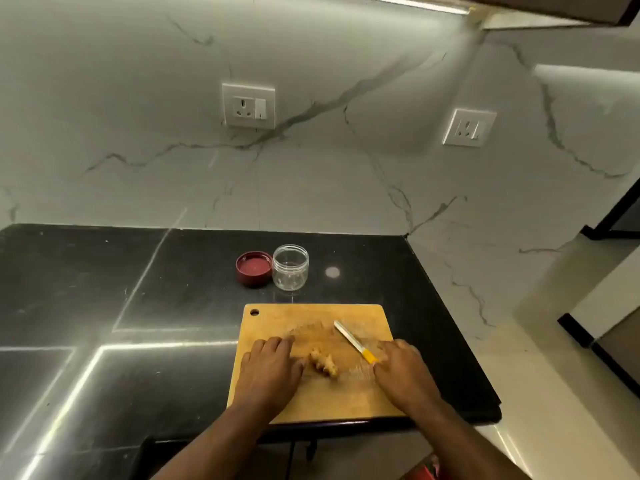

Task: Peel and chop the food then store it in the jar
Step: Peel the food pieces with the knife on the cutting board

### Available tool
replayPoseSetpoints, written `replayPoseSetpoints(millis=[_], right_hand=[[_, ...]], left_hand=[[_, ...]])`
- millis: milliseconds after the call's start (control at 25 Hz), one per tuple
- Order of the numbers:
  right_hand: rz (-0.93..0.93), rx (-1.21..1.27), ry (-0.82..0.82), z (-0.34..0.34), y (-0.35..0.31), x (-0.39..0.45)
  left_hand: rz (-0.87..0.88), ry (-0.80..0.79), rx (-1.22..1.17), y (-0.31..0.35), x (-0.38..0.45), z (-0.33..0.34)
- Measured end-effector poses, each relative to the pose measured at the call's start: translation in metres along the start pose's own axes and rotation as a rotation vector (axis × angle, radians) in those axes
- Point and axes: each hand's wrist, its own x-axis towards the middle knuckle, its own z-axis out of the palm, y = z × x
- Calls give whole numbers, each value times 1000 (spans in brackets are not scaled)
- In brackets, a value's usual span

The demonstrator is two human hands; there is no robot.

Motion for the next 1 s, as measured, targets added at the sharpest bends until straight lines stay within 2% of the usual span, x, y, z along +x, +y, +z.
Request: replayPoseSetpoints(millis=[240, 360, 480, 560, 680, 880, 1000], right_hand=[[-19, 85, -95, 13, 10, 4], [33, 187, -130, 3, 19, 18], [141, 475, -233, -2, 27, 27], [245, 755, -327, -2, 33, 33], [367, 1045, -442, -7, 36, 37], [344, 1137, -546, -10, 36, 37], [322, 1201, -584, -6, 25, 33]], left_hand=[[-59, -93, -49, 30, 10, 16], [-95, -95, -195, 40, 14, 19], [-113, -92, -373, 51, 17, 19], [-144, -84, -406, 59, 22, 20], [-224, -84, -475, 61, 30, 18], [-453, -117, -775, 51, 46, -3], [-525, -110, -773, 44, 60, -12]])
